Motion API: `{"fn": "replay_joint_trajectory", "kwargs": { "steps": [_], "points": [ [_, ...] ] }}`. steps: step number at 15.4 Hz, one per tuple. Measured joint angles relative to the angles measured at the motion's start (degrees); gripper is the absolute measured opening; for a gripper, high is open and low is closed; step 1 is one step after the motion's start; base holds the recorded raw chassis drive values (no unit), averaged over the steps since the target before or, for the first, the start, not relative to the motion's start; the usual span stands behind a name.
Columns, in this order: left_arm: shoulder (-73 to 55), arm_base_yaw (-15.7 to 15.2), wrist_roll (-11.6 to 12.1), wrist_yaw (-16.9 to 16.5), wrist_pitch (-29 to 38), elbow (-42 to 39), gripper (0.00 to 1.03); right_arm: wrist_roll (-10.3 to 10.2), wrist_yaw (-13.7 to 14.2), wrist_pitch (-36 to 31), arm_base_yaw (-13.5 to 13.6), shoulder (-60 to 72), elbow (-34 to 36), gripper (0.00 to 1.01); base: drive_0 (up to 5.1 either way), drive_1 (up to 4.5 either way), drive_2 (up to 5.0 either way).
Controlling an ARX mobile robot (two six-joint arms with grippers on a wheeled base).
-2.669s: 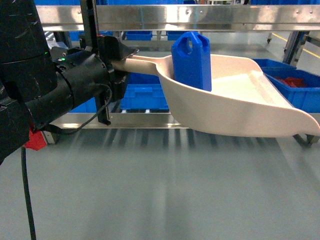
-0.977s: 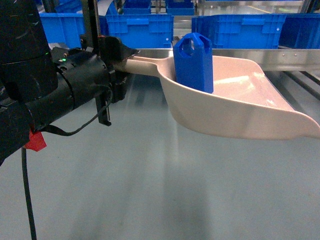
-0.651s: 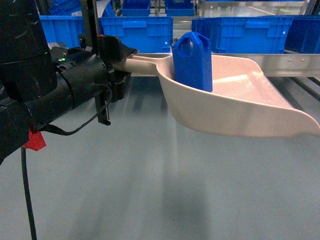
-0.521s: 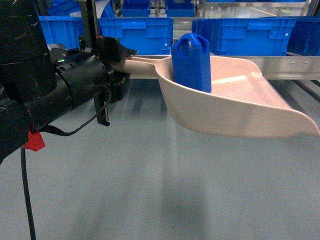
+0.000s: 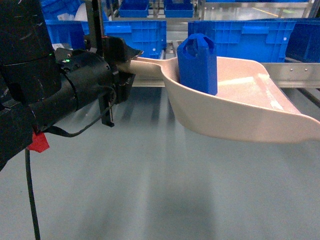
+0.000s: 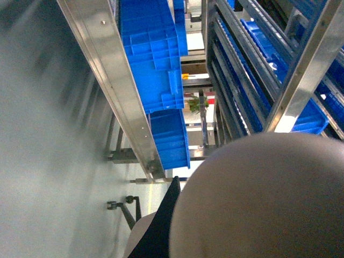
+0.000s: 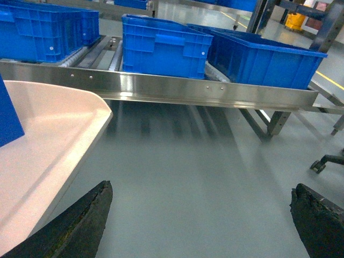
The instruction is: Place part in tray to right shelf
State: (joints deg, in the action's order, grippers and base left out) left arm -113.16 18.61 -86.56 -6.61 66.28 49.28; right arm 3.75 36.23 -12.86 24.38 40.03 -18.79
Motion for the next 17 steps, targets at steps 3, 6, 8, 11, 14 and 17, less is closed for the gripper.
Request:
{"fn": "replay_joint_trajectory", "kwargs": {
  "steps": [3,6,8,11,14,17],
  "points": [
    [0.02,-0.22,0.02,0.02,0.13,0.0,0.14,0.0,-0.04,-0.04,0.0,0.11,0.0,0.98,4.1,2.28,-4.1],
    [0.02,-0.55,0.0,0.39,0.24,0.0,0.14,0.0,-0.04,-0.02,0.0,0.11,0.0,0.98,2.8,1.22,-5.3],
    [0.0,0.07,0.02,0.09,-0.17,0.0,0.14,0.0,0.0,0.02,0.0,0.07,0.0,0.98,-0.1,3.84,-3.9],
    [0.0,-0.04,0.02,-0.11,-0.15,0.0,0.14,0.0,0.04,0.07,0.0,0.0,0.0,0.98,0.4,4.54,-3.8],
    [0.02,0.04,-0.02,-0.11,0.13,0.0,0.14,0.0,0.0,-0.02,0.02,0.02,0.0,0.98,-2.8,5.1,-1.9],
    [0.0,-0.22,0.0,0.15,0.02,0.0,0.14,0.0,0.0,0.0,0.0,0.02,0.0,0.98,-2.9,4.96,-2.2]
  ]
}}
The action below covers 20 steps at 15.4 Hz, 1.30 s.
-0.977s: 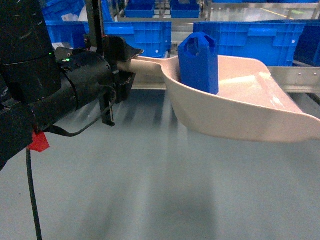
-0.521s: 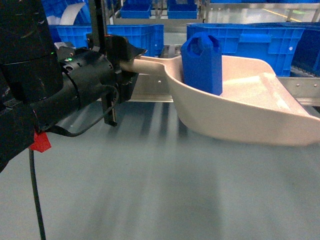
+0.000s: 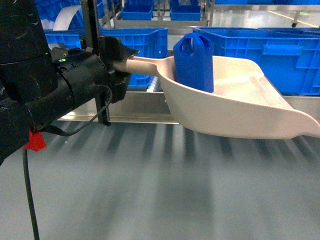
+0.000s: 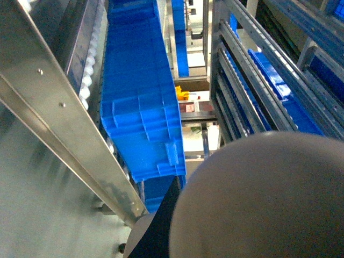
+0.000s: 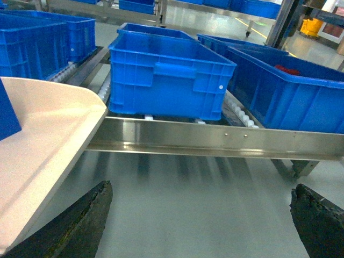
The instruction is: Place part in tray to right shelf
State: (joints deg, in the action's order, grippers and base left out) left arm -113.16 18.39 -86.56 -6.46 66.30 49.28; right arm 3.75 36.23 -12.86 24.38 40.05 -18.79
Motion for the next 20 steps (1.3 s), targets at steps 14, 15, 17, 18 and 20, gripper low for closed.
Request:
{"fn": "replay_joint_trajectory", "kwargs": {
  "steps": [14,15,17,18,20],
  "points": [
    [0.0,-0.11,-0.02,0.0,-0.07,0.0,0.14,0.0,0.0,-0.02,0.0,-0.02,0.0,0.98,-0.1,4.11,-4.3],
    [0.02,-0.11,-0.02,0.02,0.24,0.02,0.14,0.0,0.0,-0.04,0.0,0.02,0.0,0.98,0.0,0.0,0.0],
    [0.0,-0.17,-0.02,0.2,-0.26,0.11,0.14,0.0,0.0,0.07,0.0,0.26,0.0,0.98,0.0,0.0,0.0],
    [0.0,-0.17,-0.02,0.17,0.13,0.11,0.14,0.0,0.0,0.02,0.0,0.31,0.0,0.98,0.0,0.0,0.0],
    [0.0,-0.17,0.0,0.11,-0.07,0.09,0.14,0.0,0.0,0.02,0.0,0.28,0.0,0.98,0.0,0.0,0.0]
  ]
}}
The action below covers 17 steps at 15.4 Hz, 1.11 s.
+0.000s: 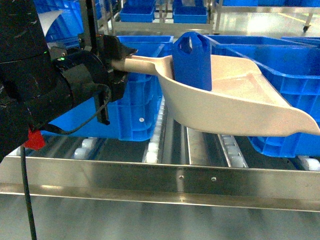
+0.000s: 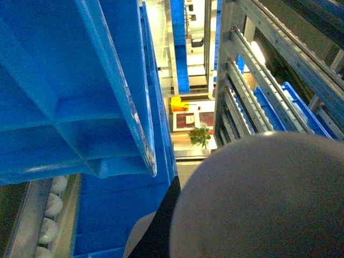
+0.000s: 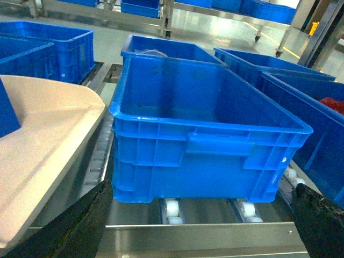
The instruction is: Place part in tray to right shelf
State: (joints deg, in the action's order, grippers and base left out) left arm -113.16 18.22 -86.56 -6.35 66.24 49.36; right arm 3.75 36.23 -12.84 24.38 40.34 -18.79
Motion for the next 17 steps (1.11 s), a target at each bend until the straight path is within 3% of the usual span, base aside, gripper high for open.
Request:
{"fn": "replay_joint_trajectory", "kwargs": {
  "steps": [17],
  "points": [
    [0.0,0.02,0.0,-0.04,0.04,0.0,0.14,0.0,0.0,0.0,0.0,0.0,0.0,0.98,0.0,0.0,0.0]
  ]
}}
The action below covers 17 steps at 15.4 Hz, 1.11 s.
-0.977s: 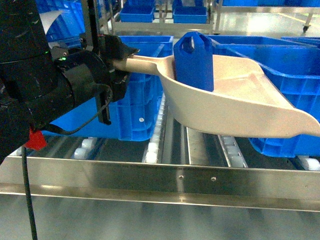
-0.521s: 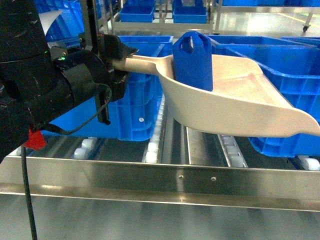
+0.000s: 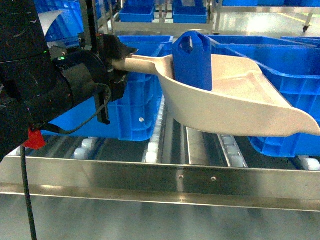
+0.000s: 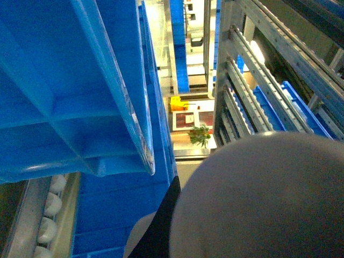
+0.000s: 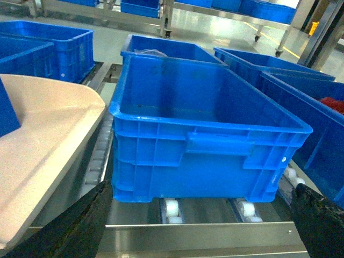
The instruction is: Place part in tray to right shelf
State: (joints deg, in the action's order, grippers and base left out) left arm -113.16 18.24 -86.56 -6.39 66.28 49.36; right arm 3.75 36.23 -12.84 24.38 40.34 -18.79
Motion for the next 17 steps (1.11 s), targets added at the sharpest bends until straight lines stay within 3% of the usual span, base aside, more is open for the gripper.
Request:
{"fn": "replay_joint_trajectory", "kwargs": {
  "steps": [15,16,17],
  "points": [
    [0.0,0.0,-0.02,0.0,0.0,0.0,0.14,0.0,-0.02,0.0,0.0,0.0,0.0,0.98,0.0,0.0,0.0],
    [0.55,0.31,0.57,2.05,-3.23,0.24,0.14,0.0,0.0,0.0,0.0,0.0,0.0,0.98,0.0,0.0,0.0],
    [1.86,0.87,4.31,9.68,-6.67,-0.26,0.14,0.0,-0.02,0.02,0.0,0.0,0.0,0.98,0.0,0.0,0.0]
  ]
}}
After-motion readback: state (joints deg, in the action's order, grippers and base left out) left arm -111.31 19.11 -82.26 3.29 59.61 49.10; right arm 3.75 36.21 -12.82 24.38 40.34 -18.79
